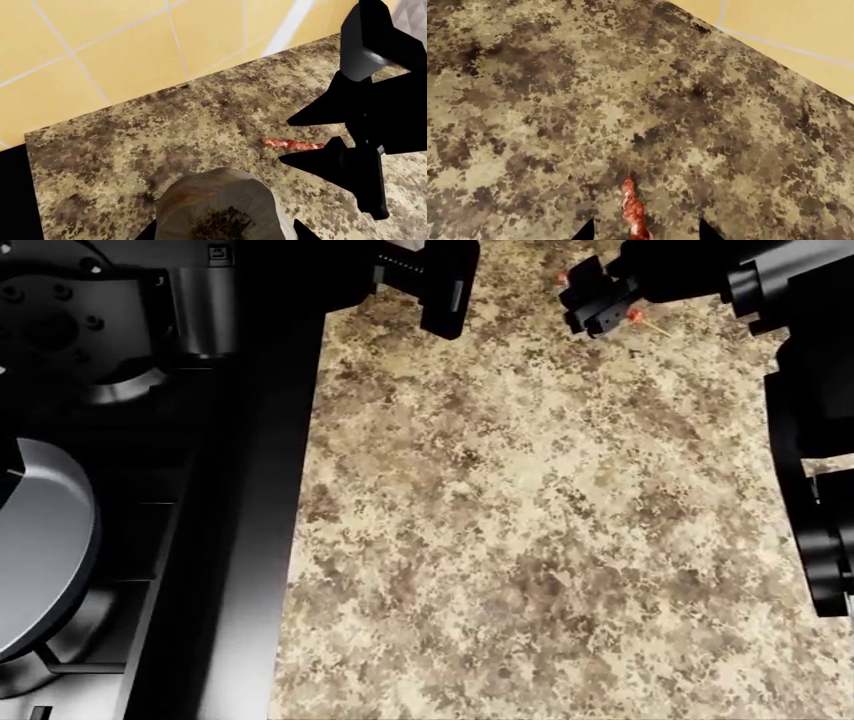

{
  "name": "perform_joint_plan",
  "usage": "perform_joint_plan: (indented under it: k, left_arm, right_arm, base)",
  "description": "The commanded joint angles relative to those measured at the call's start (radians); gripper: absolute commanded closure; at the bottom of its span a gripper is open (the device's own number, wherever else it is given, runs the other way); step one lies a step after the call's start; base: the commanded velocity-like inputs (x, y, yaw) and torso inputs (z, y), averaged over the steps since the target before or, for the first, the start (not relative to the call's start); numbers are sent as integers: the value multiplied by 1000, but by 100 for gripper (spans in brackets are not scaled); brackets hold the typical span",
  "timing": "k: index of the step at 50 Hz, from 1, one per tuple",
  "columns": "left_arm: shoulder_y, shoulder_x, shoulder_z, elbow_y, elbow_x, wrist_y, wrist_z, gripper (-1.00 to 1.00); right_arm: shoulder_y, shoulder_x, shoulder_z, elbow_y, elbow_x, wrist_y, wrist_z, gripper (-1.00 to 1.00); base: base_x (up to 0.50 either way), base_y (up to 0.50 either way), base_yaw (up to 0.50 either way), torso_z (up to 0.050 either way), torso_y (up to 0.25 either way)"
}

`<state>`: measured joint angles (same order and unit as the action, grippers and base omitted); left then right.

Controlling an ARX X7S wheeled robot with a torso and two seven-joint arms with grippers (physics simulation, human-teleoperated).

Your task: Place both pans onto different burners. Then place the garlic and the kebabs on different pans.

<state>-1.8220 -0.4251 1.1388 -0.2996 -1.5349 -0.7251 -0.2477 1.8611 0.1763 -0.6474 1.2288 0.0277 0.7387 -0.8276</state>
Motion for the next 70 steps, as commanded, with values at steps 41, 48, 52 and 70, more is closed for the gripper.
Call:
perform_joint_plan:
  k: [41,48,52,70]
  left_arm:
    - [23,-7,-29,28,-49,-1,-28,100]
    - [24,-10,-32,32,-49,-1,-28,100]
    - [25,-12,-33,36,-50,0,-30,100]
    - [39,-33,-46,90,-58,9,-57,100]
  right_arm:
    - [-127,-16,-46,80,-27,-4,121,100]
    - [-122,-14,-44,80,-27,-6,125,100]
    - [-120,-15,-43,80,-26,-7,126,100]
    - [-80,13,25,80,-5,-27,166,100]
  base:
    - [4,2,5,-2,70]
    - [2,0,0,-5,250]
    - [0,0,0,-6,250]
    - [1,0,0,-1,66]
